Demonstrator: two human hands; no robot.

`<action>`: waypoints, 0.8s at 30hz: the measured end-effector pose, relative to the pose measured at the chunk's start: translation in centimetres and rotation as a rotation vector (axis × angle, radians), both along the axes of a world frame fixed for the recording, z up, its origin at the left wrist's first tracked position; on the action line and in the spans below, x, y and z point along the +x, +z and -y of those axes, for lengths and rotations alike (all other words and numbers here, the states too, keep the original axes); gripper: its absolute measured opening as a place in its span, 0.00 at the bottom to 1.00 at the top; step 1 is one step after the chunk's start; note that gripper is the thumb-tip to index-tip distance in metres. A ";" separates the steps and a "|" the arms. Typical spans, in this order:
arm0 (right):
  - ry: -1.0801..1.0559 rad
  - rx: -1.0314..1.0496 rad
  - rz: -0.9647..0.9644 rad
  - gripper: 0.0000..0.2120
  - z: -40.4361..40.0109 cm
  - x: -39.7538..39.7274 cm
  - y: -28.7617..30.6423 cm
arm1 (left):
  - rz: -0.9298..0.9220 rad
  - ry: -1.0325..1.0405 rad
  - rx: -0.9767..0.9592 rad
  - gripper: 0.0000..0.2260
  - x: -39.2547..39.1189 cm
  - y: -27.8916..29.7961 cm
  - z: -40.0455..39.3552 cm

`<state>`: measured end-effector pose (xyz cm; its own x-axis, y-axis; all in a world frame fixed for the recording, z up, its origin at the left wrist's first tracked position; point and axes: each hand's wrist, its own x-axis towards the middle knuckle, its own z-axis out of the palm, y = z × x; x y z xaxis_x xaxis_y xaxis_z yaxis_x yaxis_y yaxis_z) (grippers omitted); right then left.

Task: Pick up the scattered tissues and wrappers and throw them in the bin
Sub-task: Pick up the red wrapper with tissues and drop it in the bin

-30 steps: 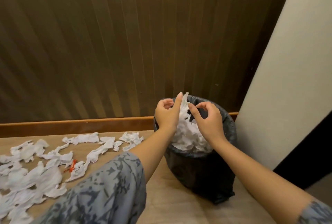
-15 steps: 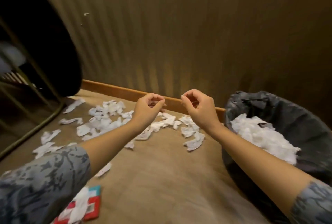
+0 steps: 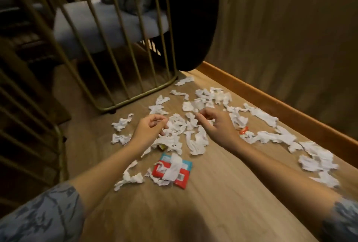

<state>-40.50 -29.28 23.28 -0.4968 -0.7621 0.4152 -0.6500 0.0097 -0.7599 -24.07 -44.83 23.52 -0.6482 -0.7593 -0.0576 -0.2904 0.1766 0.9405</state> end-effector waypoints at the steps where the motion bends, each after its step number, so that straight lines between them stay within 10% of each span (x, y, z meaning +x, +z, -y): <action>1: 0.046 0.036 -0.022 0.12 1.2 0.7 -0.6 | 0.014 0.048 0.018 0.06 1.6 -0.7 1.1; 8: 0.167 0.246 -0.148 0.09 7.0 4.4 -7.7 | 0.134 0.349 0.009 0.02 10.2 -10.4 6.2; 17: 0.103 0.731 -0.107 0.41 9.6 8.5 -18.0 | 0.542 0.534 -0.032 0.40 15.1 -20.8 10.5; 24: 0.234 0.914 -0.400 0.49 8.9 9.6 -22.9 | 0.512 0.436 -0.127 0.46 16.4 -23.6 12.3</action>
